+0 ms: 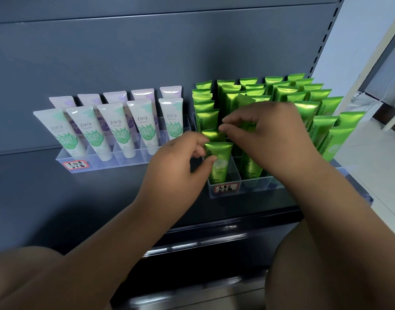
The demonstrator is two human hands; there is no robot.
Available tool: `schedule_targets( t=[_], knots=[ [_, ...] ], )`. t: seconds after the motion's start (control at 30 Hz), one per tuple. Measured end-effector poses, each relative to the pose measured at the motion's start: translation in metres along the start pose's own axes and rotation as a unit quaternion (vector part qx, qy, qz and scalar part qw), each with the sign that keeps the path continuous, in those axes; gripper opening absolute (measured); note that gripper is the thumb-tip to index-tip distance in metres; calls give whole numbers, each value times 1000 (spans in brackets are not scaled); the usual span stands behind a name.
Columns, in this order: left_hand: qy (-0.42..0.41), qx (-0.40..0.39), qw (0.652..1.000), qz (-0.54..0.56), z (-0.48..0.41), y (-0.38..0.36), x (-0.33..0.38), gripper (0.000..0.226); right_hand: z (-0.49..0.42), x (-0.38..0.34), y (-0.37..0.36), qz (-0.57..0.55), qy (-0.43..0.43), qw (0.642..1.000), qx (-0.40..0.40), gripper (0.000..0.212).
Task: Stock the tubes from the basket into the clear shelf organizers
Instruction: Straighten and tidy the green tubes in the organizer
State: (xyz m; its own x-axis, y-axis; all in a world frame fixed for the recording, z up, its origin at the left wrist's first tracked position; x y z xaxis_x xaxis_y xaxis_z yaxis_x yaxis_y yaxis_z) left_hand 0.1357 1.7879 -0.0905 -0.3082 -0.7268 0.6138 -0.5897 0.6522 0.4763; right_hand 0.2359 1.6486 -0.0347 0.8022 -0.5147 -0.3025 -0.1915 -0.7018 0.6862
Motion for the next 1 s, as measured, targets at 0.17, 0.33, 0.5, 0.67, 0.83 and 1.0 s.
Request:
schedule_targets(
  t=[0.17, 0.33, 0.5, 0.67, 0.83, 1.0],
  knots=[
    [12, 5, 1000, -7, 1, 1, -1, 24, 0, 1, -1, 1, -2, 1000, -8, 15],
    [12, -1, 1000, -7, 1, 1, -2, 25, 1, 1, -3, 3, -4, 1000, -11, 15],
    [17, -14, 1000, -6, 1, 0, -2, 30, -1, -1, 2, -4, -12, 1000, -11, 15],
    [47, -16, 999, 3, 2, 6, -1, 39, -46, -10, 20, -10, -29, 1000, 8, 13],
    [80, -4, 997, -1, 3, 21, -11, 47, -129, -12, -10, 79, 25, 994, -69, 18],
    [28, -78, 985, -152, 1, 19, -28, 64, -178, 6, -73, 174, 57, 962, -202, 25]
  ],
)
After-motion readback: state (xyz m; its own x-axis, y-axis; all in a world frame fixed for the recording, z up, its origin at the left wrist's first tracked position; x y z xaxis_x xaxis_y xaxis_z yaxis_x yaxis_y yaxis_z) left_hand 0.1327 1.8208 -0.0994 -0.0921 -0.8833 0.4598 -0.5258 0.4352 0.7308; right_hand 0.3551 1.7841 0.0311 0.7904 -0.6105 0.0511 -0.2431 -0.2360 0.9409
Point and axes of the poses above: each hand's wrist, its own z-axis away from the middle knuckle, its own y-axis out of the back of the hand, x = y × z, the point moved 7 cm from there along -z, towards the middle knuckle, and after that the axes turned 7 degrees about z, right-handed, at the moved point
